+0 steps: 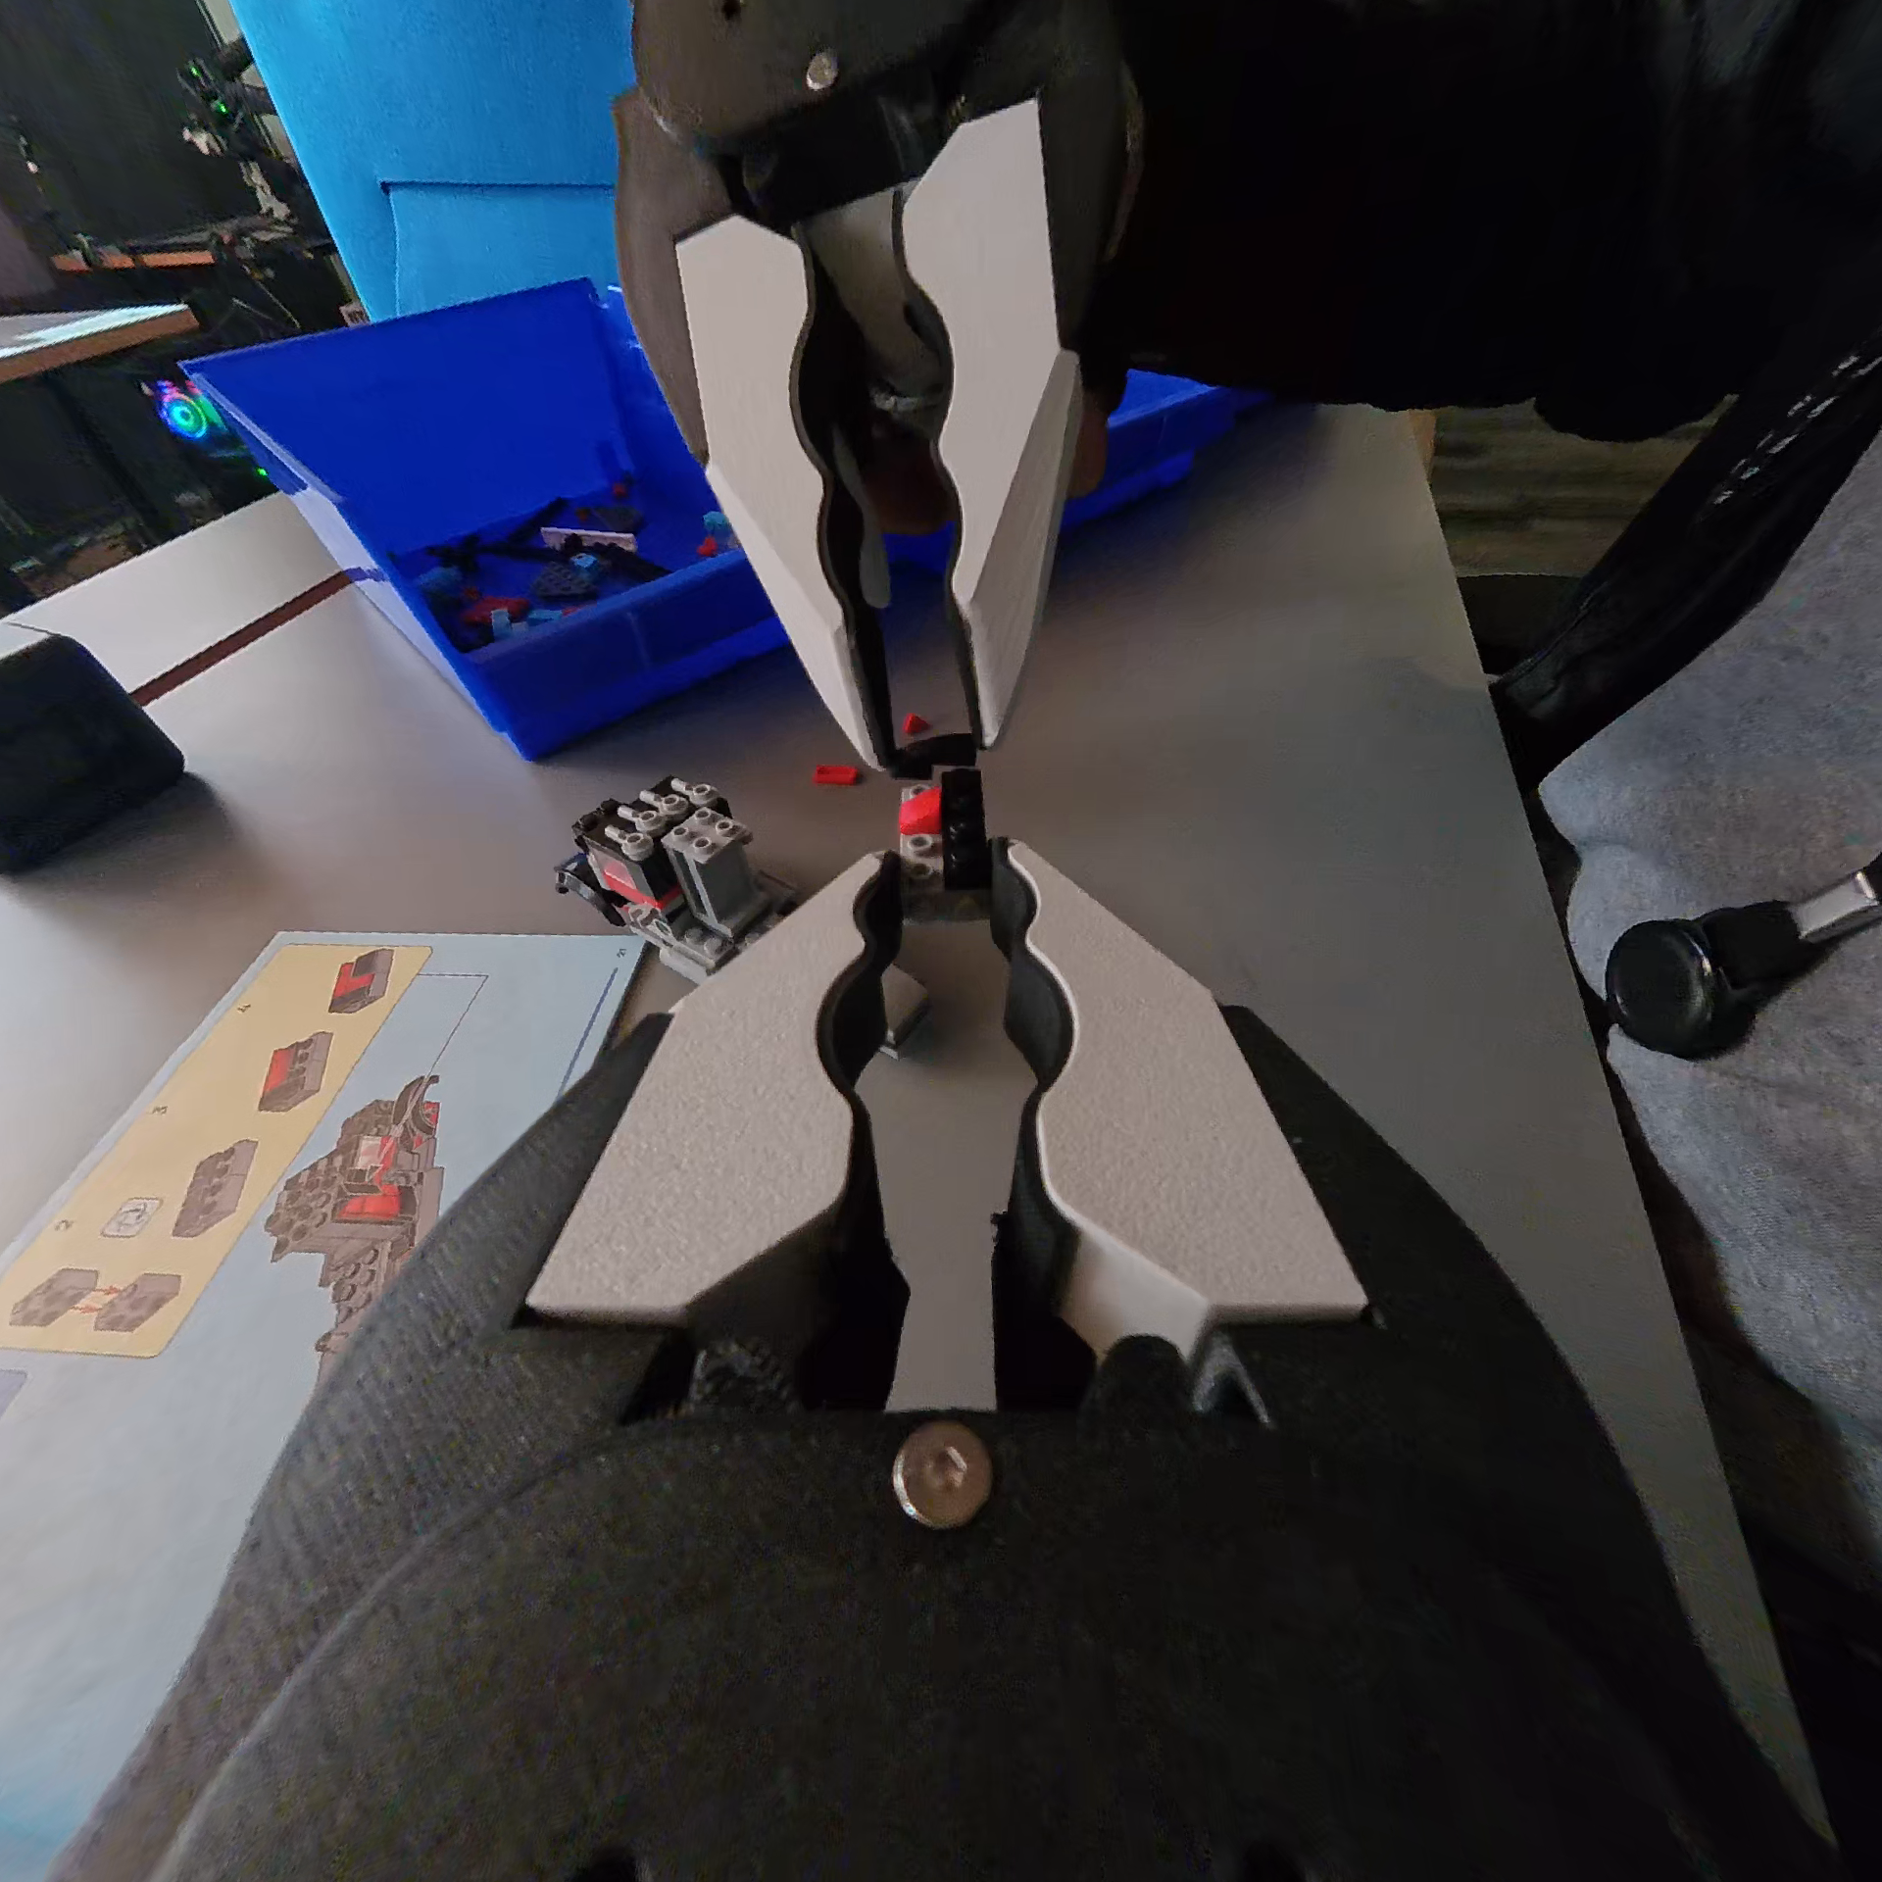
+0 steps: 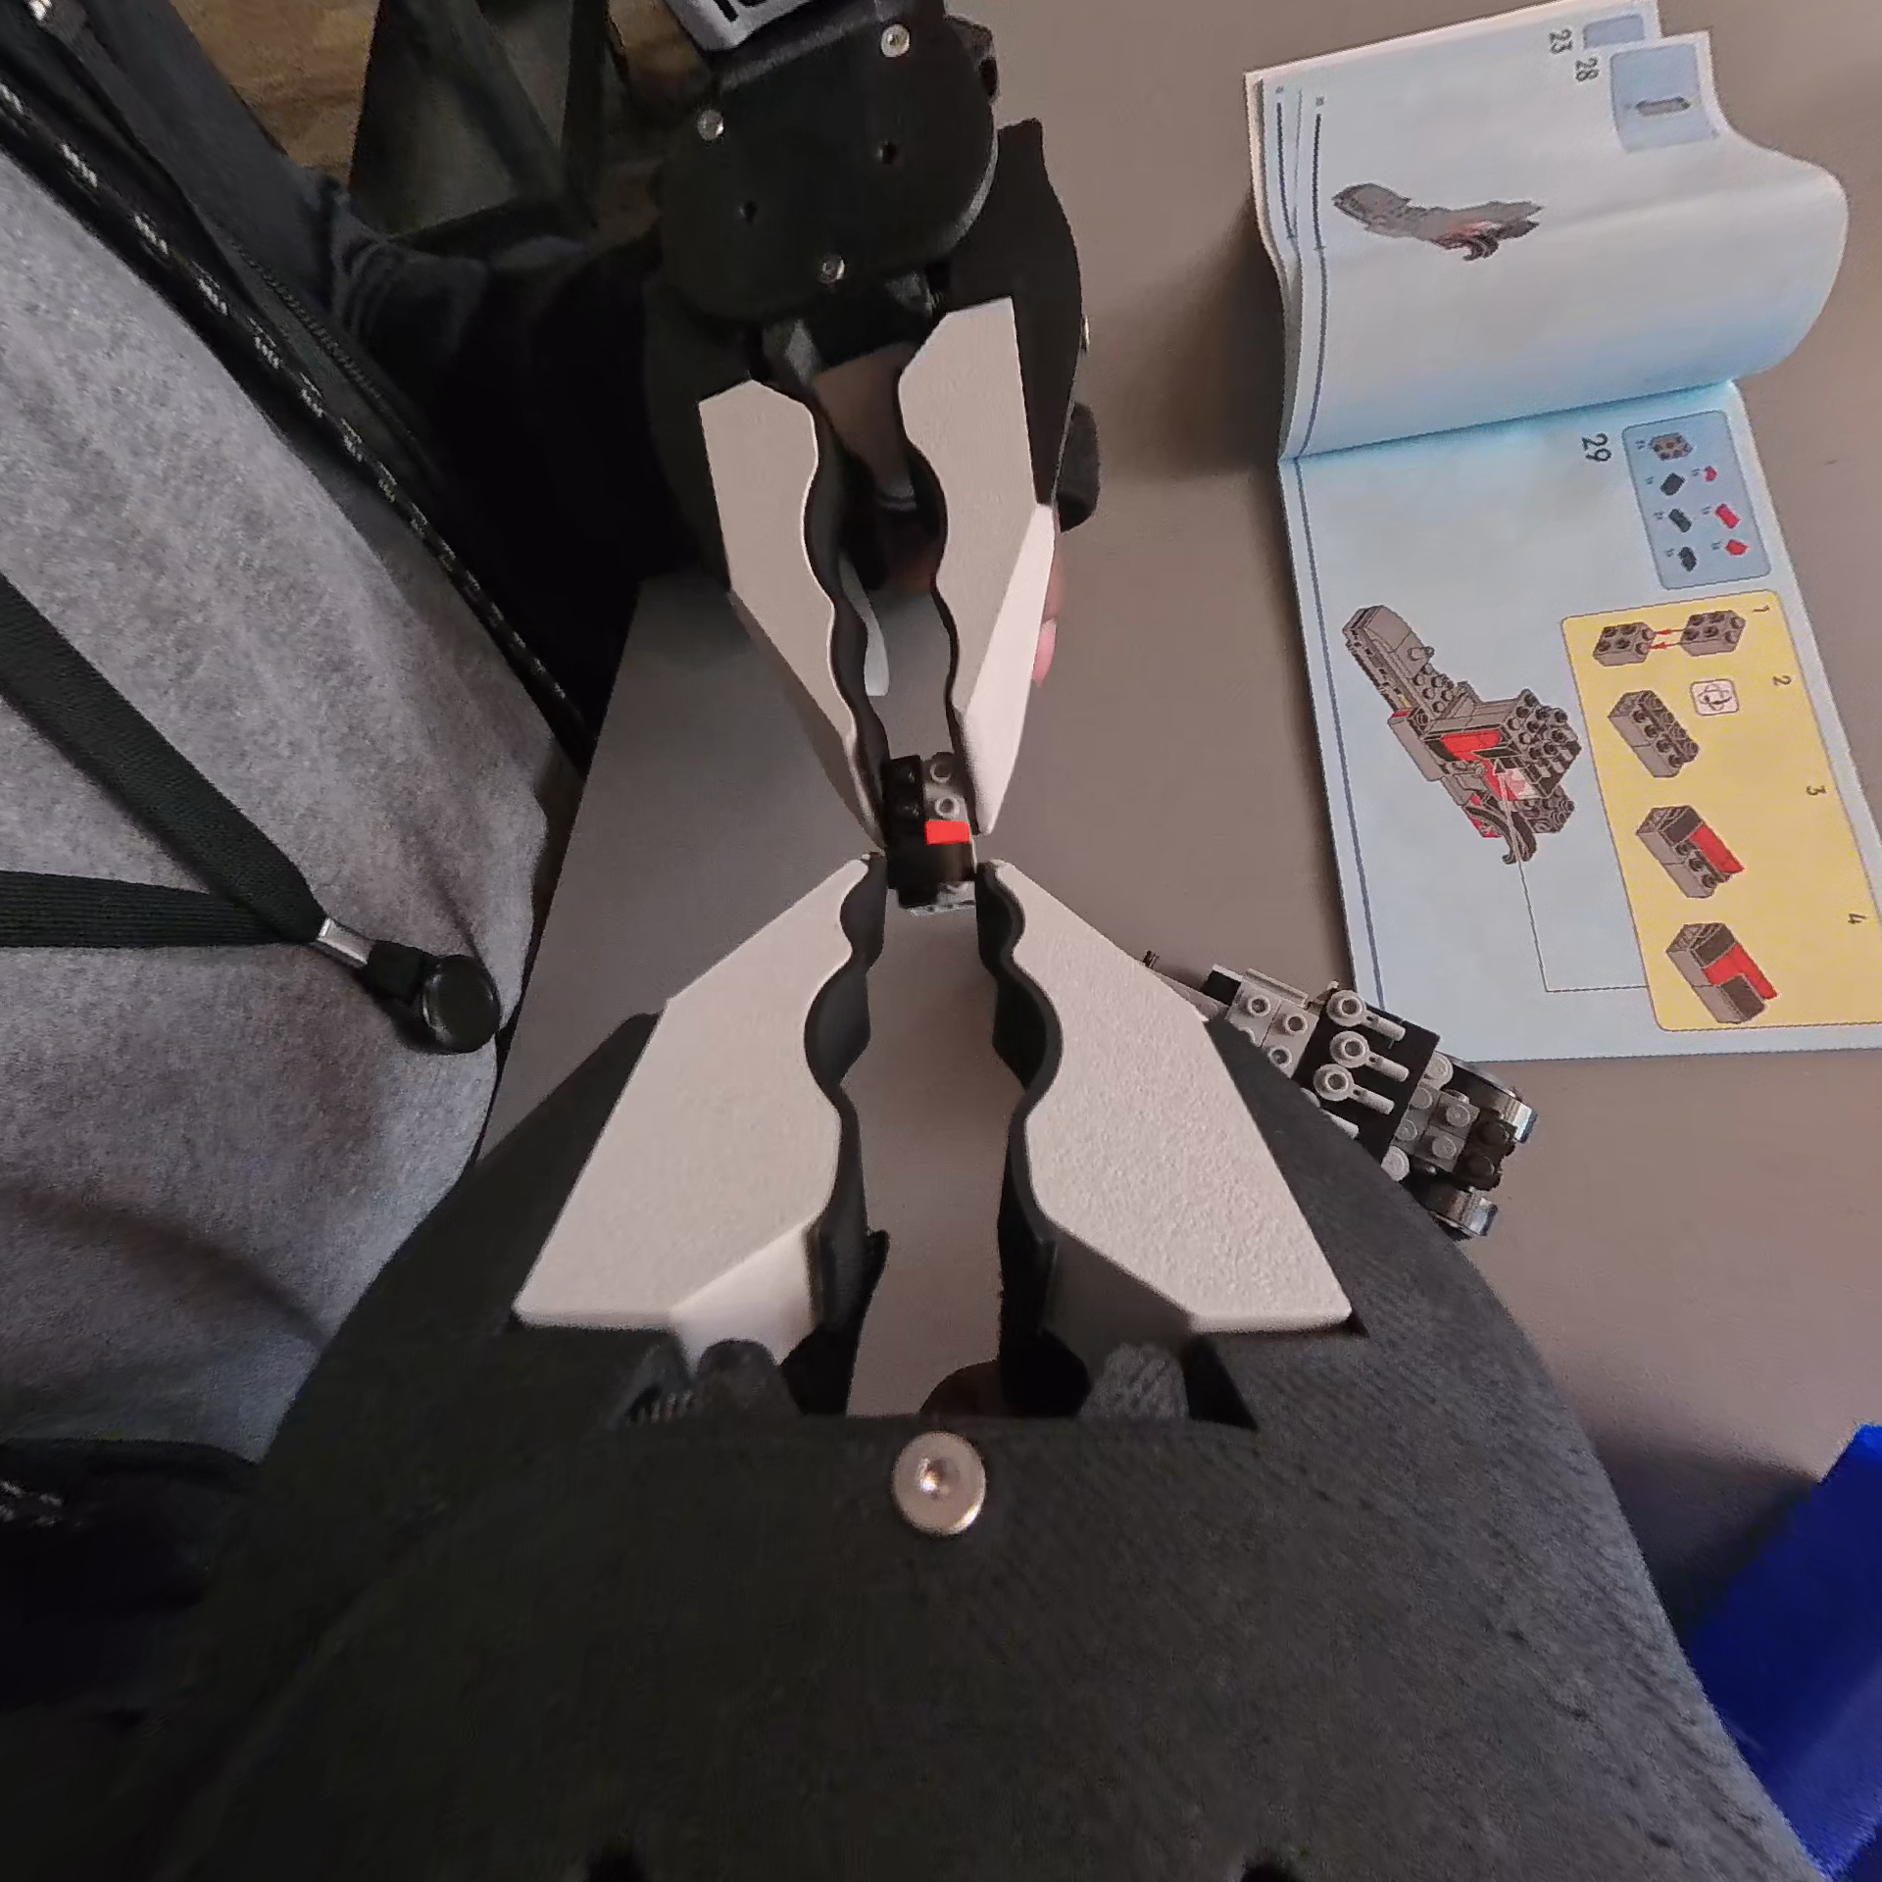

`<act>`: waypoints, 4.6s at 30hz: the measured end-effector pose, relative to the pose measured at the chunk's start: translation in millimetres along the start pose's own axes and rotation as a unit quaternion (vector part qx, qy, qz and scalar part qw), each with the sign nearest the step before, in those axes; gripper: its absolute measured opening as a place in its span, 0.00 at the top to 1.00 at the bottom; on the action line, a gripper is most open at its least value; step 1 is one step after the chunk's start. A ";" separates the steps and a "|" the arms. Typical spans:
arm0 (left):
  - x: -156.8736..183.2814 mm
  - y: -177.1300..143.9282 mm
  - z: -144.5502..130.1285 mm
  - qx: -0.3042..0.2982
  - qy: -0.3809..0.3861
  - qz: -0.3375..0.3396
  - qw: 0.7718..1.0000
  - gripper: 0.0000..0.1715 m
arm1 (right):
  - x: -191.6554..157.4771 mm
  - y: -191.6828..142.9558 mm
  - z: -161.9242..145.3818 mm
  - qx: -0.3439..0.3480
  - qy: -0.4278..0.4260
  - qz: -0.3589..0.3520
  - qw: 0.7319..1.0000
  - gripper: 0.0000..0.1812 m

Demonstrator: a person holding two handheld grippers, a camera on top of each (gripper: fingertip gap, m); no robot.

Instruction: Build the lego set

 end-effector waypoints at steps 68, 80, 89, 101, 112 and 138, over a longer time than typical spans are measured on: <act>-25.0 -18.7 8.7 0.079 -0.160 -0.025 0.984 0.90 | -21.9 16.9 -2.1 -0.034 -0.478 -0.272 0.835 0.74; -27.9 -18.7 5.8 0.076 -0.212 -0.055 0.973 0.90 | -17.7 21.5 5.1 -0.036 -0.490 -0.256 0.832 0.91; -28.9 -18.1 3.7 0.073 -0.239 -0.075 0.965 0.90 | -15.9 18.9 8.5 -0.026 -0.463 -0.218 0.859 0.91; -28.7 -16.9 3.2 0.074 -0.250 -0.085 0.962 0.90 | -14.8 16.5 11.0 -0.029 -0.454 -0.190 0.870 0.92; -30.8 -16.5 2.7 0.075 -0.263 -0.079 0.959 0.89 | -12.3 16.6 12.2 -0.035 -0.453 -0.201 0.868 0.92; -39.9 -31.0 8.2 0.191 -0.426 -0.237 0.852 0.90 | -21.0 9.9 43.4 0.169 -0.403 -0.153 0.886 0.86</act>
Point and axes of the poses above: each gripper's, where its closed fingertips meet, y out along the fingers, z out of its top, x = y × z across the jaws, the point moved 9 cm from there along -y, back along the fingers, and after that the axes turned 14 degrees about z, right-handed, at the moved point
